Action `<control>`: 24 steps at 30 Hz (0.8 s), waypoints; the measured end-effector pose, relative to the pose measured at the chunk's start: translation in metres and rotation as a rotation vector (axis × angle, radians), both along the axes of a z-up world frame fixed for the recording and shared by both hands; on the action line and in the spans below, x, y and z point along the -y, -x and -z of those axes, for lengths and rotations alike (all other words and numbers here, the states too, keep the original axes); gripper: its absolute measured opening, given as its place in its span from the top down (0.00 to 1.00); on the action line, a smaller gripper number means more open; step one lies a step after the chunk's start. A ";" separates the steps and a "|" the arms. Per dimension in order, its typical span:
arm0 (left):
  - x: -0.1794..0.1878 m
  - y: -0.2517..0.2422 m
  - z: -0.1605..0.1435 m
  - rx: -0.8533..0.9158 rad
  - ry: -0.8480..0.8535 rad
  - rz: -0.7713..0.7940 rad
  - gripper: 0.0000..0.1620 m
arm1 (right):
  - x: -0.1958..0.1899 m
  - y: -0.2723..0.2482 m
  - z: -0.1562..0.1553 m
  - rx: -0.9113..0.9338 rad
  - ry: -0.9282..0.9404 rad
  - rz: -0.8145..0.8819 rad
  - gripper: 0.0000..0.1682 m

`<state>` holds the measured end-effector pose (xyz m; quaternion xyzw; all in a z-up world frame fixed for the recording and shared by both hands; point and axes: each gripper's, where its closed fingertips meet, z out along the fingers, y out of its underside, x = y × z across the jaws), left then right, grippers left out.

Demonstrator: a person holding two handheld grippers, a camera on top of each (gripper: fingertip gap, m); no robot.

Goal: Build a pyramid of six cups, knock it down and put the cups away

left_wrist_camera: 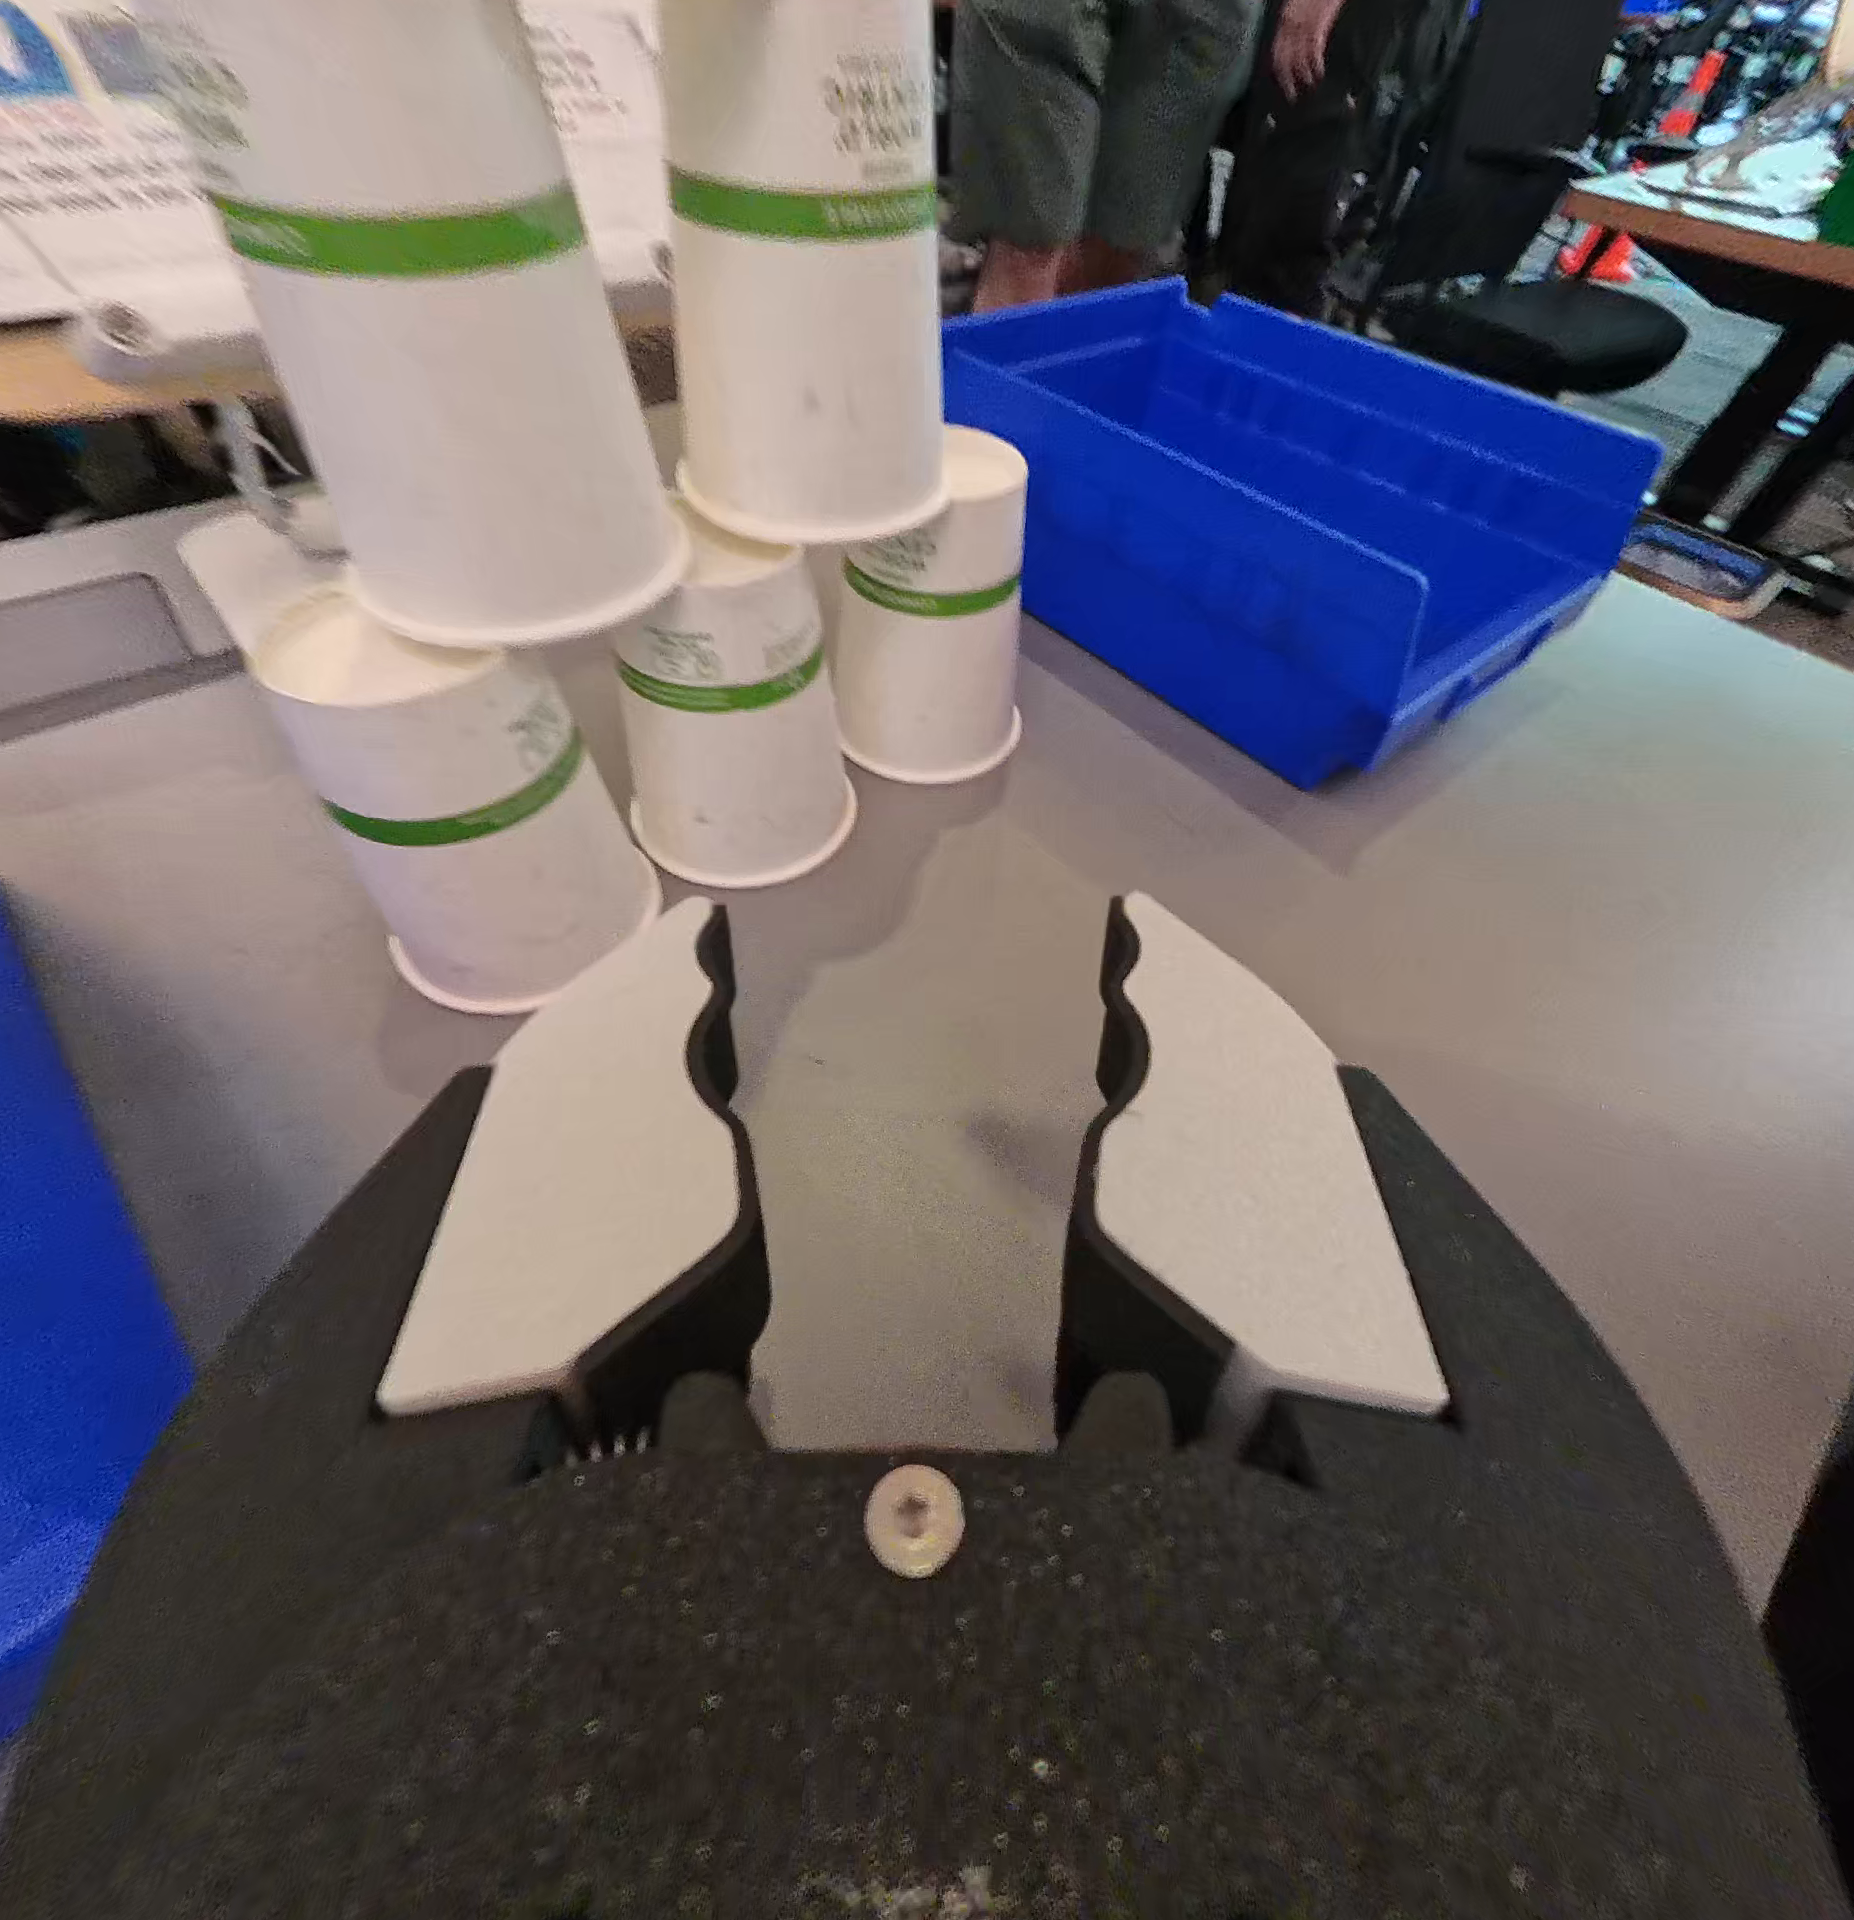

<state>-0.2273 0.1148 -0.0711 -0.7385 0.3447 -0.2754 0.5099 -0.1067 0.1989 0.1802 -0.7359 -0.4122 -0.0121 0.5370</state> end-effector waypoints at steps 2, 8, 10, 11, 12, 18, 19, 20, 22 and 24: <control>-0.003 0.007 -0.009 0.005 -0.032 -0.048 0.59 | 0.024 -0.008 0.035 -0.099 -0.006 0.042 0.49; 0.008 0.018 -0.001 -0.016 -0.004 -0.116 0.58 | 0.089 -0.001 0.152 -0.303 0.012 0.109 0.49; 0.012 0.021 0.007 -0.028 0.009 -0.125 0.58 | 0.108 0.007 0.189 -0.399 0.072 0.110 0.51; 0.014 0.022 0.011 -0.031 0.017 -0.129 0.58 | 0.115 0.010 0.207 -0.443 0.099 0.114 0.51; 0.016 0.023 0.014 -0.031 0.025 -0.133 0.58 | 0.121 0.010 0.225 -0.456 0.114 0.125 0.51; 0.018 0.031 0.043 -0.057 0.058 -0.139 0.59 | 0.148 -0.004 0.286 -0.447 0.092 0.193 0.52; 0.018 0.031 0.047 -0.066 0.070 -0.136 0.59 | 0.150 -0.002 0.282 -0.475 0.097 0.176 0.53; 0.017 0.031 0.049 -0.062 0.082 -0.131 0.58 | 0.150 0.000 0.277 -0.496 0.099 0.166 0.53; 0.018 0.029 0.052 -0.052 0.100 -0.116 0.59 | 0.148 -0.001 0.269 -0.496 0.063 0.160 0.54; 0.018 0.028 0.055 -0.064 0.102 -0.111 0.59 | 0.148 -0.004 0.268 -0.465 0.035 0.161 0.55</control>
